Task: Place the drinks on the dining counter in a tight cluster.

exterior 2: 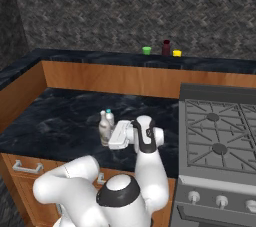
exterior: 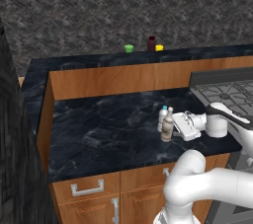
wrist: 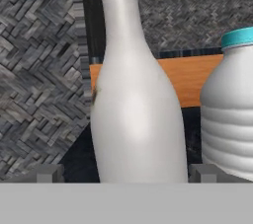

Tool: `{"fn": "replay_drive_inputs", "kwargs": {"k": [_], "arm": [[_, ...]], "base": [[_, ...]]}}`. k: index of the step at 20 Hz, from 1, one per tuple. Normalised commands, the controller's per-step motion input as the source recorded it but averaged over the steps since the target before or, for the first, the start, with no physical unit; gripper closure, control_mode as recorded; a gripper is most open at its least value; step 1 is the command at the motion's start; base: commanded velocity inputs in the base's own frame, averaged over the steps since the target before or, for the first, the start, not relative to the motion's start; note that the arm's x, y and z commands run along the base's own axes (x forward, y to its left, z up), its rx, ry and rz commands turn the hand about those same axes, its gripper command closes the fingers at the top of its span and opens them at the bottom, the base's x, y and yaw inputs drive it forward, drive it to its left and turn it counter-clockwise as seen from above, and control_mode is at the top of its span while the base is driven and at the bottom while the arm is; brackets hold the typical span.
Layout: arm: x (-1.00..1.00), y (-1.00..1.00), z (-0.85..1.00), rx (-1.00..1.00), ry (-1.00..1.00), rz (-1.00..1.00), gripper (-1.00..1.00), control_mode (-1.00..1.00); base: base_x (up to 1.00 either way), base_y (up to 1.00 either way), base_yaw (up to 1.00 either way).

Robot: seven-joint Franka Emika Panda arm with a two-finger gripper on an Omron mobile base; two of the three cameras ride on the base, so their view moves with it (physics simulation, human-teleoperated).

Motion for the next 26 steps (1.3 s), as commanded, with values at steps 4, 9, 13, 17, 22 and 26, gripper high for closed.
{"fn": "replay_drive_inputs", "kwargs": {"k": [4, 9, 13, 17, 22, 26], "arm": [[0.0, 0.07, 0.02, 0.02, 0.0, 0.0, -1.0, -1.0], [0.0, 0.04, 0.0, 0.01, 0.0, 0.0, -1.0, -1.0], [0.0, 0.05, 0.0, 0.0, 0.0, 0.0, -1.0, -1.0], [0.03, 0.09, 0.0, 0.0, 0.0, -0.01, -1.0, -1.0], [0.07, 0.14, 0.0, 0.0, 0.0, -0.04, -1.0, -1.0], [0.06, 0.09, 0.0, 0.0, 0.0, -0.05, -1.0, -1.0]], "base": [[0.0, 0.0, 0.0], [0.0, 0.0, 0.0], [0.0, 0.0, 0.0], [0.0, 0.0, 0.0], [0.0, 0.0, 0.0], [0.0, 0.0, 0.0]]}}
